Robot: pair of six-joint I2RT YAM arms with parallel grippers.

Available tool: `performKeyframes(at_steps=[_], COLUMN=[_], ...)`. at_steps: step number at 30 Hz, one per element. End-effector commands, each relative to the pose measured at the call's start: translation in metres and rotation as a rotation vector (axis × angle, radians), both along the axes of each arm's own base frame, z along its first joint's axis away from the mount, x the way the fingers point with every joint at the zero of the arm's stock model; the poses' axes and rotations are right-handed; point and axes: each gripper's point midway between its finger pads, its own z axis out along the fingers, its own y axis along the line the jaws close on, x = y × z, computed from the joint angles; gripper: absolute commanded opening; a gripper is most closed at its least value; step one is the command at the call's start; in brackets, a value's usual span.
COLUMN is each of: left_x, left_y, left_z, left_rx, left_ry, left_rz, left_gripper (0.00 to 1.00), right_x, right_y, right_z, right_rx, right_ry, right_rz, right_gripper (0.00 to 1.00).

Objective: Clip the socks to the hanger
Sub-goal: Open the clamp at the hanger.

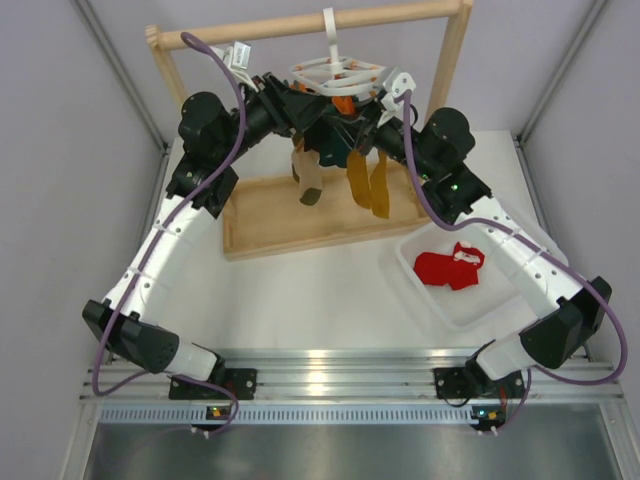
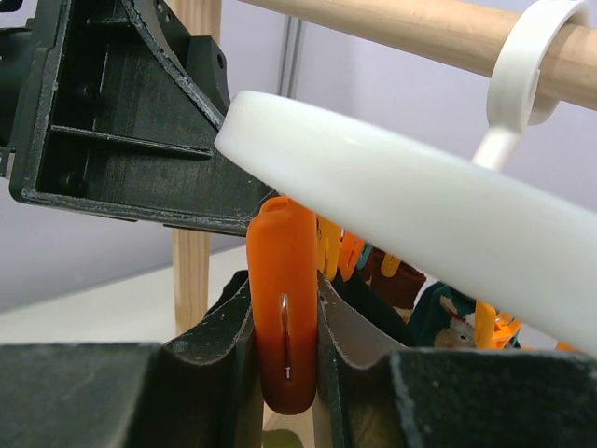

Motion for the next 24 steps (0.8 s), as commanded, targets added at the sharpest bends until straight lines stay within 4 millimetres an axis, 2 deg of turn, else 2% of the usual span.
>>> performKeyframes(at_steps=[1, 7, 10, 11, 13, 15, 16, 17, 18, 20, 24], left_x=[-0.007, -0.009, -0.007, -0.005, -0.003, -0.002, -0.002, -0.002, -0.001, 0.000, 0.002], left_y=[0.003, 0.001, 0.000, 0.000, 0.000, 0.001, 0.001, 0.001, 0.002, 0.000, -0.001], left_z=[0.033, 0.037, 0.035, 0.032, 0.030, 0.028, 0.028, 0.028, 0.028, 0.026, 0.022], left_rx=[-0.054, -0.062, -0.058, -0.056, -0.053, -0.052, -0.051, -0.051, -0.051, -0.049, -0.049], left_ry=[-0.088, -0.097, -0.092, -0.081, -0.073, -0.065, -0.066, -0.066, -0.066, -0.059, -0.047], left_rz=[-0.003, -0.009, -0.008, 0.001, 0.006, 0.013, 0.014, 0.015, 0.017, 0.015, 0.010], left_gripper=[0.54, 0.53, 0.45, 0.36, 0.28, 0.17, 0.14, 0.12, 0.06, 0.02, 0.00], right_x=[-0.018, -0.019, -0.020, -0.020, -0.021, -0.023, -0.023, -0.024, -0.025, -0.026, -0.037], right_y=[-0.003, -0.002, -0.001, -0.001, -0.001, -0.003, -0.004, -0.003, -0.006, -0.010, -0.027], right_z=[0.030, 0.026, 0.025, 0.025, 0.024, 0.024, 0.022, 0.019, 0.019, 0.013, -0.003], right_rx=[0.045, 0.027, 0.024, 0.023, 0.019, 0.020, 0.016, 0.009, 0.008, -0.003, -0.039], right_ry=[-0.087, -0.092, -0.094, -0.094, -0.094, -0.093, -0.088, -0.076, -0.070, -0.048, 0.022], right_rz=[0.024, 0.017, 0.021, 0.020, 0.024, 0.023, 0.021, 0.022, 0.014, 0.003, -0.006], right_gripper=[0.00, 0.00, 0.00, 0.00, 0.01, 0.13, 0.18, 0.30, 0.36, 0.46, 0.55])
